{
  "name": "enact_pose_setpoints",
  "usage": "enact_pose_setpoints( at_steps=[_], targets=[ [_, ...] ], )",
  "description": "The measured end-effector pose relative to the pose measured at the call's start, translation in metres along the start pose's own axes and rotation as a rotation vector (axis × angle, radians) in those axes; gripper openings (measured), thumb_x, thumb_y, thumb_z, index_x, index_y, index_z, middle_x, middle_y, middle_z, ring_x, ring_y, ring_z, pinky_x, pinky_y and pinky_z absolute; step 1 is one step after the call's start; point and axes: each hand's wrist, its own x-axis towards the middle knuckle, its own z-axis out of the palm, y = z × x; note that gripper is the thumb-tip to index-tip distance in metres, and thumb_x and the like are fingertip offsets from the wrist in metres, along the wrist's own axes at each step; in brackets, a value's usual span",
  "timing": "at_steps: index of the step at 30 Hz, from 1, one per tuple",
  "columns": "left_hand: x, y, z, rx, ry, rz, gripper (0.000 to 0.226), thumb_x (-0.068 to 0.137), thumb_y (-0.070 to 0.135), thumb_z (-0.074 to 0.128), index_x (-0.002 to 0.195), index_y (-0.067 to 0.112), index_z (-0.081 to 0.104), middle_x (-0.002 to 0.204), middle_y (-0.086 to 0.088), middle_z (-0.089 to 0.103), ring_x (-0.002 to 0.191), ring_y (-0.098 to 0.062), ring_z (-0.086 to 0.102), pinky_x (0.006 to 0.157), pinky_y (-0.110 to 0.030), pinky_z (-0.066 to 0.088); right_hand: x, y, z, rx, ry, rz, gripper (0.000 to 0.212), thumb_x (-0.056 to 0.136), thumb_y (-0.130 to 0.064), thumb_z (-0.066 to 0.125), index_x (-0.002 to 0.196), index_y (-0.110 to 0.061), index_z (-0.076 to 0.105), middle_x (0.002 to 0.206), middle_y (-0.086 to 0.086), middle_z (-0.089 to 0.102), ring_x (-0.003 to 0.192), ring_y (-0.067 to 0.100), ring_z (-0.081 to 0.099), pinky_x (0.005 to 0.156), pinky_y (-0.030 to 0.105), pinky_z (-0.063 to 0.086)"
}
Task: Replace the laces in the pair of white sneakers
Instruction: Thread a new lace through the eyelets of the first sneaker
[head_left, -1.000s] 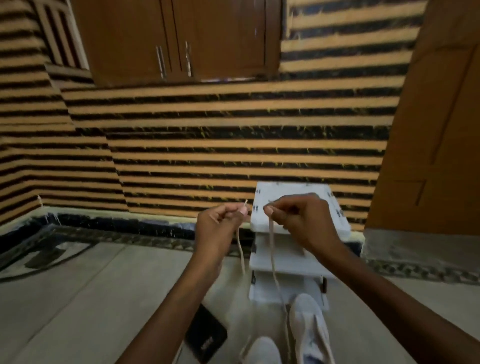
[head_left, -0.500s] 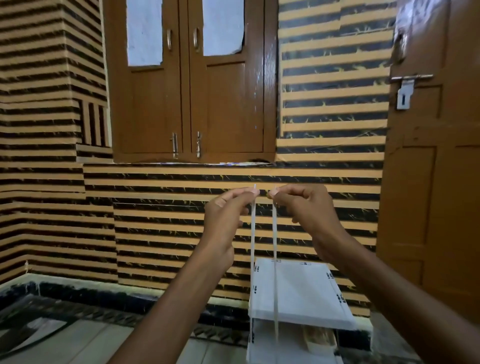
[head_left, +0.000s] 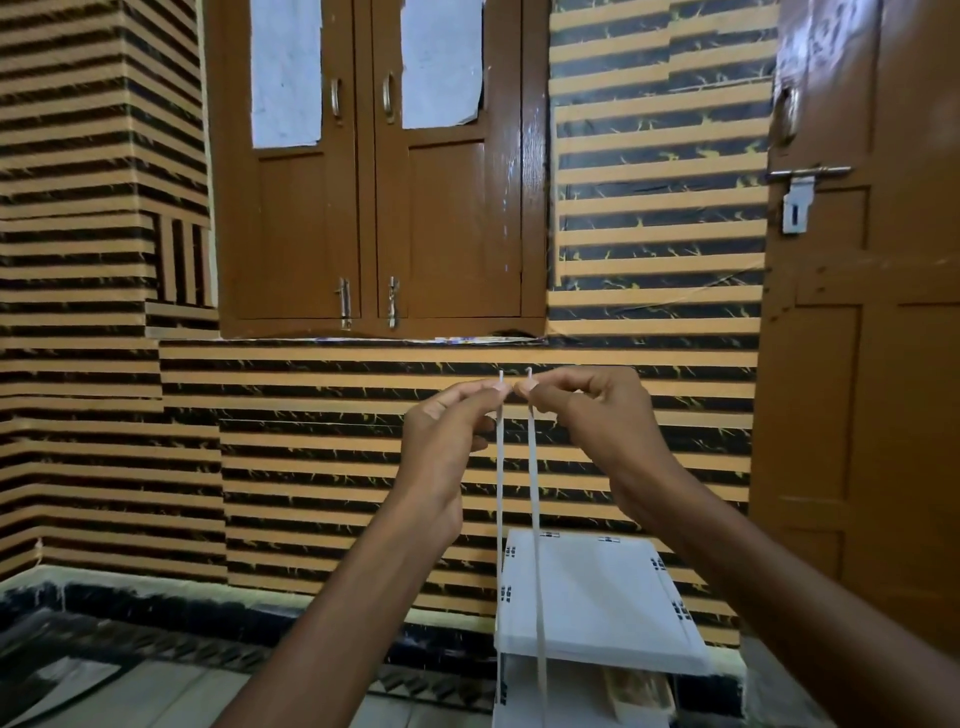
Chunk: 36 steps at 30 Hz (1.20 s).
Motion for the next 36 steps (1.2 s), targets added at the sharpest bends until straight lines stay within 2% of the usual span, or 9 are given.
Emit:
enact_pose_setpoints(
  at_steps=[5,9,13,18,22,24,26,31,36],
  targets=[
    [-0.01,-0.018,-0.01,-0.012,-0.064,-0.014,0.013,0.089,0.023,0.066,0.098,0.019,0.075,0.098,0.001,0.074,0.094,-0.016,0.068,0.079,-0.028,0.051,-0.019,0.016,-0.004,-0.013,-0.053,0.018,0.013,0.089,-0.027,0.067,0.081,-0.023,0.077,0.079,-0.008,0.073,0.075,0.0,0.066,0.067,0.02,0.048],
    [-0.039,-0.073,-0.03,0.001,-0.078,-0.126,0.015,0.093,0.019,0.063,0.101,0.01,0.071,0.089,-0.007,0.073,0.079,-0.017,0.068,0.073,-0.027,0.057,-0.068,0.067,-0.001,-0.065,-0.153,0.17,0.017,0.09,-0.019,0.066,0.076,-0.018,0.075,0.071,0.0,0.072,0.061,0.006,0.064,0.054,0.015,0.048],
    [-0.08,-0.146,-0.057,0.214,-0.066,-0.235,0.008,0.089,0.012,0.065,0.092,0.01,0.073,0.076,0.0,0.07,0.061,-0.008,0.058,0.055,-0.017,0.044,-0.14,0.13,0.008,-0.08,-0.225,0.455,0.014,0.086,-0.011,0.069,0.075,-0.016,0.076,0.07,0.001,0.074,0.062,0.009,0.067,0.056,0.021,0.052],
    [-0.15,-0.241,-0.102,0.54,-0.144,-0.434,0.011,0.085,0.016,0.071,0.078,0.024,0.074,0.072,0.011,0.07,0.062,0.0,0.059,0.061,-0.018,0.046,-0.248,0.201,0.023,-0.292,-0.296,0.58,0.013,0.083,-0.008,0.07,0.071,-0.006,0.075,0.068,0.007,0.072,0.062,0.01,0.066,0.064,0.027,0.055],
    [-0.207,-0.303,-0.129,0.763,-0.359,-0.469,0.013,0.08,0.01,0.075,0.072,0.019,0.073,0.08,0.002,0.074,0.069,0.002,0.062,0.069,-0.017,0.048,-0.31,0.247,0.035,-0.51,-0.468,0.657,0.017,0.086,-0.012,0.064,0.096,0.0,0.071,0.092,0.012,0.073,0.086,0.024,0.067,0.079,0.035,0.051],
    [-0.227,-0.324,-0.135,0.833,-0.443,-0.47,0.013,0.079,0.006,0.075,0.073,0.017,0.075,0.08,0.0,0.074,0.073,-0.005,0.064,0.071,-0.026,0.053,-0.332,0.259,0.037,-0.596,-0.651,0.757,0.053,0.087,-0.035,0.068,0.129,-0.005,0.055,0.114,0.011,0.067,0.105,0.024,0.063,0.083,0.028,0.045],
    [-0.239,-0.337,-0.137,0.871,-0.474,-0.473,0.014,0.079,0.006,0.074,0.073,0.019,0.074,0.081,0.002,0.074,0.076,-0.012,0.067,0.075,-0.03,0.054,-0.35,0.268,0.035,-0.701,-0.748,0.77,0.066,0.08,-0.051,0.072,0.129,-0.009,0.054,0.119,0.007,0.065,0.108,0.022,0.061,0.076,0.024,0.04],
    [-0.254,-0.352,-0.129,0.902,-0.462,-0.39,0.01,0.079,0.009,0.073,0.074,0.016,0.077,0.08,0.003,0.071,0.076,-0.011,0.064,0.077,-0.031,0.053,-0.379,0.259,0.04,-0.835,-0.743,0.652,0.034,0.073,-0.042,0.071,0.084,-0.01,0.07,0.085,0.005,0.069,0.083,0.02,0.064,0.067,0.027,0.044],
    [-0.256,-0.362,-0.119,0.962,-0.509,-0.381,0.005,0.081,0.013,0.071,0.079,0.013,0.076,0.087,-0.004,0.061,0.084,-0.02,0.062,0.078,-0.032,0.051,-0.386,0.258,0.041,-0.756,-0.633,0.698,0.029,0.073,-0.019,0.067,0.095,-0.002,0.072,0.093,0.012,0.072,0.086,0.026,0.065,0.081,0.037,0.05]
  ],
)
